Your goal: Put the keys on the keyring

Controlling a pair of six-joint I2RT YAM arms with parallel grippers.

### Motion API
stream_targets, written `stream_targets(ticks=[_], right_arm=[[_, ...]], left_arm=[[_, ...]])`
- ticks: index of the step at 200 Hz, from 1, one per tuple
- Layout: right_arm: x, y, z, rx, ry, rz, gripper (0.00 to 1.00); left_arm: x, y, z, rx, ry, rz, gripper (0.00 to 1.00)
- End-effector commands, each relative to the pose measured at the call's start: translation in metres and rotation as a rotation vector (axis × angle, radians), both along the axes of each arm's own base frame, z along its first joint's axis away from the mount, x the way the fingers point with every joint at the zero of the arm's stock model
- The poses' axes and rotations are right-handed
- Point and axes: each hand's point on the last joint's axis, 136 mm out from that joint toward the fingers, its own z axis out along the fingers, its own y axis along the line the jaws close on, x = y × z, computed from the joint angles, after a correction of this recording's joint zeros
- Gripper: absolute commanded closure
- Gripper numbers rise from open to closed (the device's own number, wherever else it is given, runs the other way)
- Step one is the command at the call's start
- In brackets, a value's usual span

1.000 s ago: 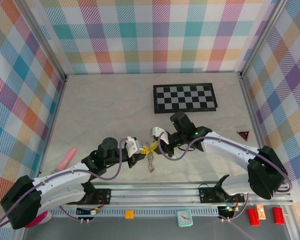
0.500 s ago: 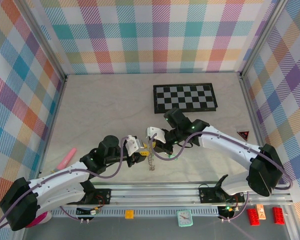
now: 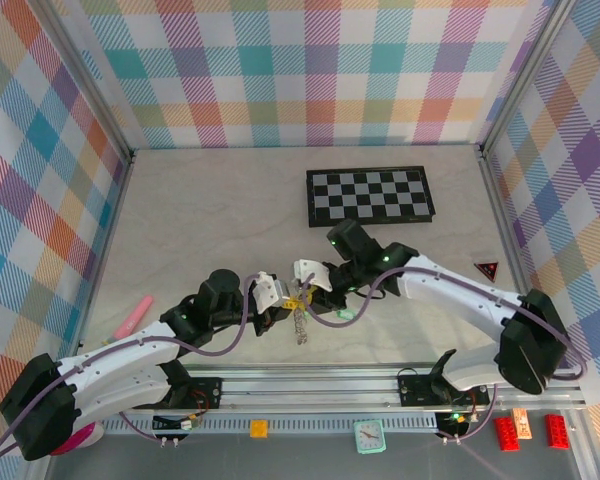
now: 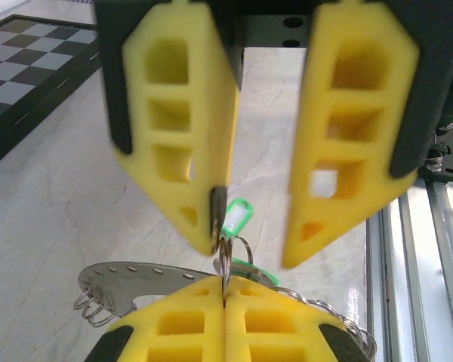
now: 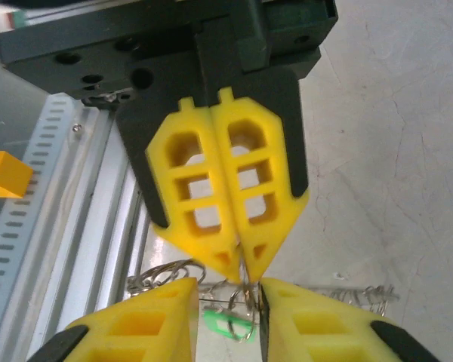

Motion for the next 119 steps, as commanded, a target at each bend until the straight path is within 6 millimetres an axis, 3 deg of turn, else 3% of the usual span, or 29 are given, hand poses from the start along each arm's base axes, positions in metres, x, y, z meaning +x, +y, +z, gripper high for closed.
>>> stream_targets(ticks=[1,77,119], right_arm=[[0.000,0.001,0.025,0.184,0.051,-0.010,0.68],[0.007,0.003,0.004,0.271,0.093,-0.075,0.66],[0.009,0.007,-0.002,0.262,0.109,-0.068,0.74]], left_arm=[[0.000,-0.006,0.016,-0.092,-0.041,-0.015,1.00],[-0.003,-0.009,0.014,-0.206,-0.055,-0.023,1.00],[-0.004,-0.007,0.018,-0.224,-0.070,-0.024,1.00]])
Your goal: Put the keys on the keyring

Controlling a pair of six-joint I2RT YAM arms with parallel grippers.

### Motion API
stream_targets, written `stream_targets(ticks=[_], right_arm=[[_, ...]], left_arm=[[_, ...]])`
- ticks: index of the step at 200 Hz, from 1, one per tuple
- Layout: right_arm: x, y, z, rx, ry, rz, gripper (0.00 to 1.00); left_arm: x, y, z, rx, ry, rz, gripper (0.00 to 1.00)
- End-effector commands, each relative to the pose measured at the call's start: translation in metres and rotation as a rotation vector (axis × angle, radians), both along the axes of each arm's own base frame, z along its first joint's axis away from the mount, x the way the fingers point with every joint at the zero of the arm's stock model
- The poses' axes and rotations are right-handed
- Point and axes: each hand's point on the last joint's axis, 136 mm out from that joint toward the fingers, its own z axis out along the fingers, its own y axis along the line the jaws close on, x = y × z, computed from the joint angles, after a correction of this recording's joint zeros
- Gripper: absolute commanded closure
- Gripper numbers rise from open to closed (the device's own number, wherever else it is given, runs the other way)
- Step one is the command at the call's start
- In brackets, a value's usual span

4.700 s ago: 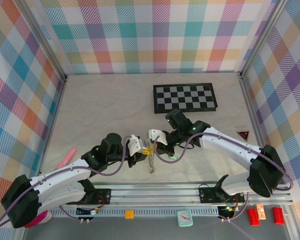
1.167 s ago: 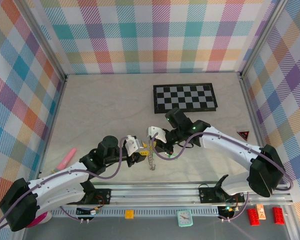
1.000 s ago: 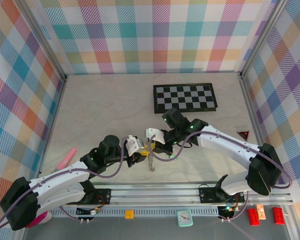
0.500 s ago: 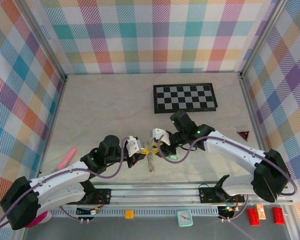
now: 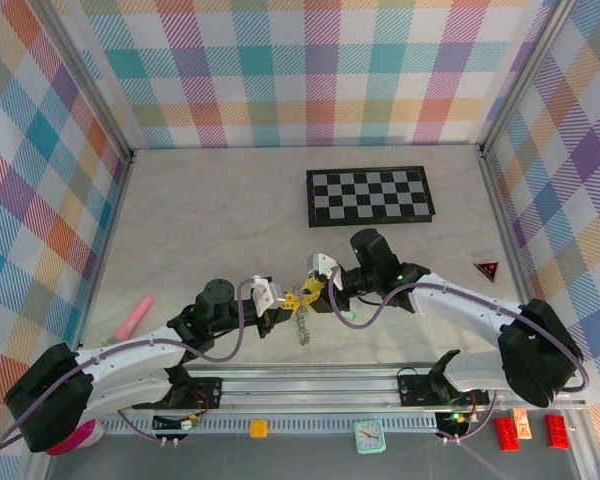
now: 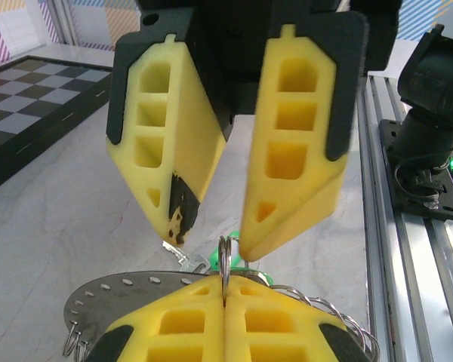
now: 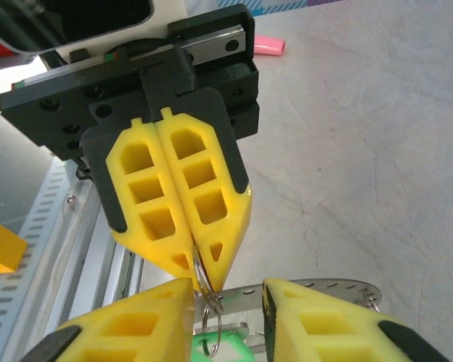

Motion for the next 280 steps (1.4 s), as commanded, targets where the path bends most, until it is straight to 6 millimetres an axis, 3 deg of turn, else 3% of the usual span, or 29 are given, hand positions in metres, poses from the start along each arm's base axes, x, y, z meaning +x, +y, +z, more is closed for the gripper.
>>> stream_targets(ticks=[1,45,52,69,81,132,176,227,249,273,280], right_arm=[[-0.003,0.006,0.004,0.039,0.013,0.040,0.75],[-0.007,0.007,0.008,0.045,0.004,0.071,1.00],[-0.008,0.006,0.009,0.042,-0.006,0.078,1.00],[-0.007,0.002,0.008,0.003,-0.023,0.077,1.00],[-0.006,-0.001,0.007,-0.041,-0.028,0.075,1.00],[-0.008,-0.006,0.008,-0.198,-0.112,0.100,1.00],[-0.011,-0.005,0.005,-0.313,-0.178,0.141,1.00],[-0.016,0.011,0.012,-0.306,-0.209,0.179,1.00],[-0.019,0.017,0.013,-0.297,-0.209,0.182,1.00],[-0.022,0.020,0.018,-0.256,-0.194,0.177,1.00],[-0.022,0.020,0.019,-0.244,-0.194,0.171,1.00]], left_arm=[[-0.004,-0.003,0.020,-0.078,-0.051,-0.029,1.00],[-0.002,0.001,0.028,-0.093,-0.071,-0.003,1.00],[0.000,0.002,0.027,-0.090,-0.068,0.013,0.98],[0.004,0.005,0.024,-0.058,-0.056,0.043,0.77],[0.005,0.008,0.019,-0.018,-0.045,0.054,0.71],[0.005,0.015,0.011,0.118,-0.018,0.065,0.66],[0.004,0.009,0.017,0.118,-0.016,0.034,0.69],[0.004,0.005,0.019,0.118,-0.019,0.013,0.77],[0.004,0.003,0.016,0.127,-0.005,0.004,0.85],[0.002,0.002,0.014,0.135,0.000,-0.007,1.00],[0.002,0.002,0.015,0.135,-0.003,-0.009,1.00]])
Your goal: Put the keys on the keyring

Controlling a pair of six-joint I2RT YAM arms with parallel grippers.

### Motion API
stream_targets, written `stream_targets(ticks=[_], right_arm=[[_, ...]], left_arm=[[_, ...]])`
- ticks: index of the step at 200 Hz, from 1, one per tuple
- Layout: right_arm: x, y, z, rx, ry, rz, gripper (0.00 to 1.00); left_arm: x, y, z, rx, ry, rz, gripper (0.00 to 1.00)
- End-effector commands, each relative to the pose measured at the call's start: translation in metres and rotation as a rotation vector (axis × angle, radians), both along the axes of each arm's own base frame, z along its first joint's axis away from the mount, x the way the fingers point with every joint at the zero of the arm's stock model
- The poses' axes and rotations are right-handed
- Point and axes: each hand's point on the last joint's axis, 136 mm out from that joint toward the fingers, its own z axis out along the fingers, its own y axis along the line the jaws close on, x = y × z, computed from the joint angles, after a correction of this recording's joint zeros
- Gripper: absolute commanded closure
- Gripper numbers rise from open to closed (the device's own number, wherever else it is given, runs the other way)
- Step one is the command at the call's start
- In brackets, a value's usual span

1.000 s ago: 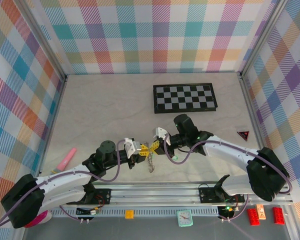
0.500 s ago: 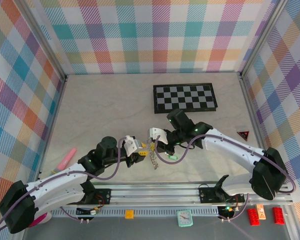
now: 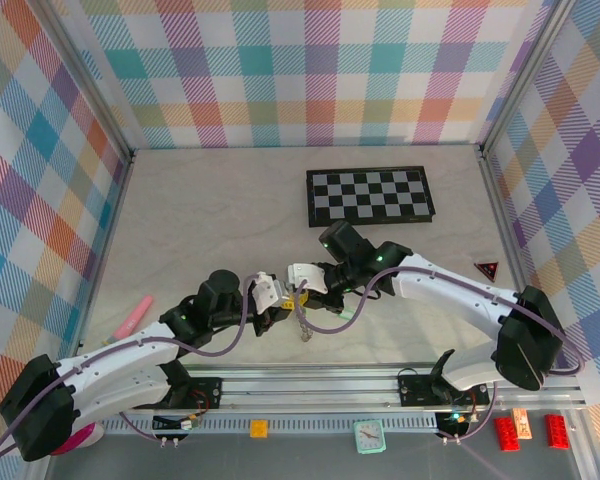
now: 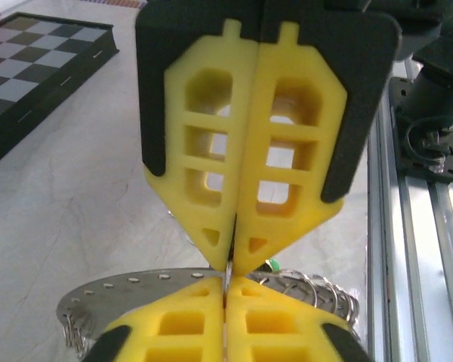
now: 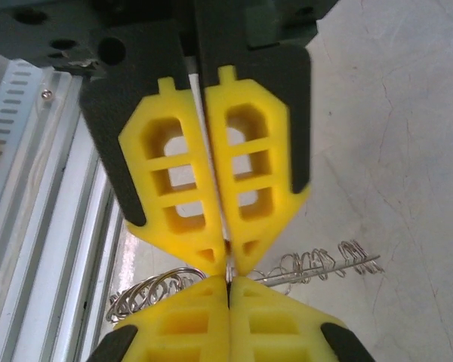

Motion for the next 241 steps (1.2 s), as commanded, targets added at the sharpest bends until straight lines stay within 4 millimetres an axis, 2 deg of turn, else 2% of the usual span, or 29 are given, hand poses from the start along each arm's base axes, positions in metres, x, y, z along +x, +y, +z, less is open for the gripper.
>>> stream_targets(ticks=[1,4,22,35,76,96,138,164,230,241], right_arm=[[-0.010,0.013,0.020,0.097,0.008,0.045,1.00],[-0.011,0.013,0.020,0.103,0.008,0.043,1.00],[-0.011,0.009,0.025,0.160,0.027,0.023,0.80],[-0.012,0.004,0.028,0.210,0.068,0.009,0.72],[-0.008,0.000,0.026,0.319,0.129,-0.047,0.66],[-0.006,-0.001,0.021,0.330,0.116,-0.067,0.66],[0.002,0.002,0.010,0.322,0.116,-0.095,0.67],[0.001,0.004,0.008,0.325,0.138,-0.094,0.71],[-0.006,0.003,0.008,0.307,0.169,-0.057,1.00],[-0.005,0.003,0.011,0.299,0.161,-0.051,1.00]], left_arm=[[0.002,-0.004,0.014,-0.018,-0.029,-0.013,1.00],[0.002,-0.004,0.013,-0.015,-0.028,-0.013,1.00],[0.001,-0.003,0.015,-0.029,-0.041,-0.013,1.00],[0.001,-0.002,0.017,-0.056,-0.051,-0.004,1.00],[-0.001,-0.003,0.033,-0.224,-0.081,0.005,1.00],[-0.004,-0.003,0.032,-0.249,-0.082,-0.004,1.00],[-0.007,-0.003,0.030,-0.248,-0.080,-0.019,1.00],[-0.009,-0.004,0.029,-0.247,-0.080,-0.028,1.00],[-0.006,-0.001,0.029,-0.242,-0.087,-0.004,1.00],[-0.002,0.001,0.027,-0.221,-0.082,0.020,0.86]])
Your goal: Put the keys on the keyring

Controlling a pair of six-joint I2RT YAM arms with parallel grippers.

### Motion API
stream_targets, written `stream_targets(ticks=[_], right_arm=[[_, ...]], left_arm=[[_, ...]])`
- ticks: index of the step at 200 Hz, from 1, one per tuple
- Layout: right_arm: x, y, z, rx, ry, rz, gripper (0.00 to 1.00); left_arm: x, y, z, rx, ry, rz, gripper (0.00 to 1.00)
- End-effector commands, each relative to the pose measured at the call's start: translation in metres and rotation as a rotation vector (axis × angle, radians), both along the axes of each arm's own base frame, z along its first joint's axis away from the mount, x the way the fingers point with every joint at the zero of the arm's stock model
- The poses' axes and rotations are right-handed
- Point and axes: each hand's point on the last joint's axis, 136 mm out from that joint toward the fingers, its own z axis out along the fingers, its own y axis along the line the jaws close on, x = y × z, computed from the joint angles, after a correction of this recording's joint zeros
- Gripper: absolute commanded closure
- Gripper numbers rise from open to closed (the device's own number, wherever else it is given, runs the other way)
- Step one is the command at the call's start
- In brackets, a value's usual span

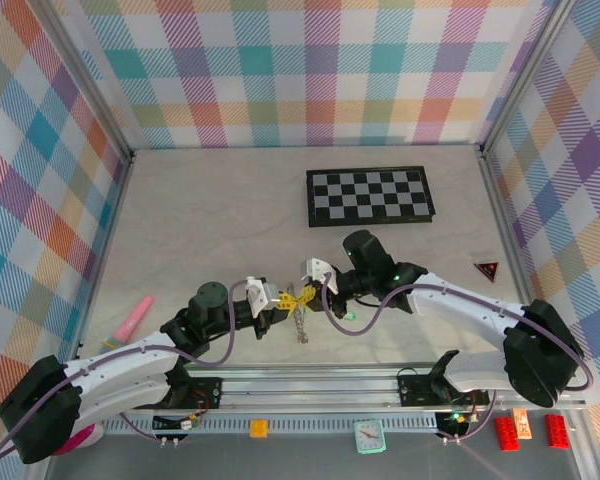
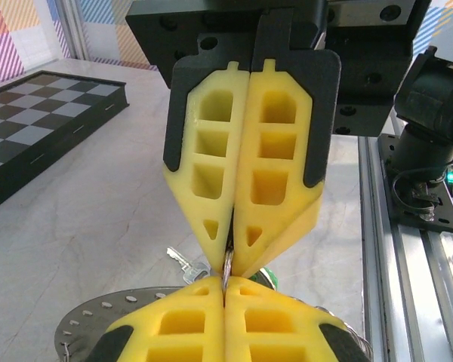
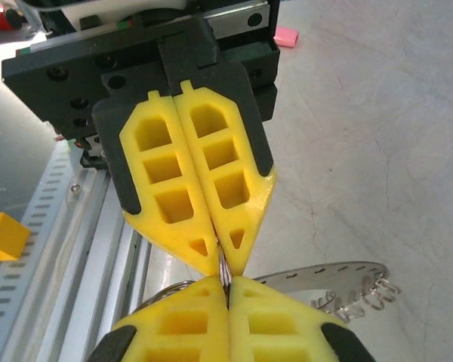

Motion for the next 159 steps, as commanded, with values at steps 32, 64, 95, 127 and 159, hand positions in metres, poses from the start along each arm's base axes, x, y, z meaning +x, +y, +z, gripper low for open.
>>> stream_targets(ticks=[32,64,95,127,159], right_arm=[[-0.001,-0.003,0.010,-0.070,-0.043,0.056,1.00],[0.002,-0.007,0.013,-0.153,-0.105,0.073,1.00],[0.000,-0.007,0.015,-0.203,-0.148,0.101,1.00],[-0.006,-0.003,0.013,-0.240,-0.171,0.133,1.00],[-0.009,0.002,0.018,-0.212,-0.183,0.137,1.00]], left_arm=[[0.006,0.004,0.008,0.079,-0.011,0.030,0.75],[0.005,0.003,0.007,0.143,0.020,0.012,0.77],[0.005,-0.001,0.011,0.161,0.016,-0.011,0.81],[0.006,-0.007,0.015,0.189,0.009,-0.040,0.85],[0.006,-0.010,0.017,0.192,0.001,-0.056,1.00]])
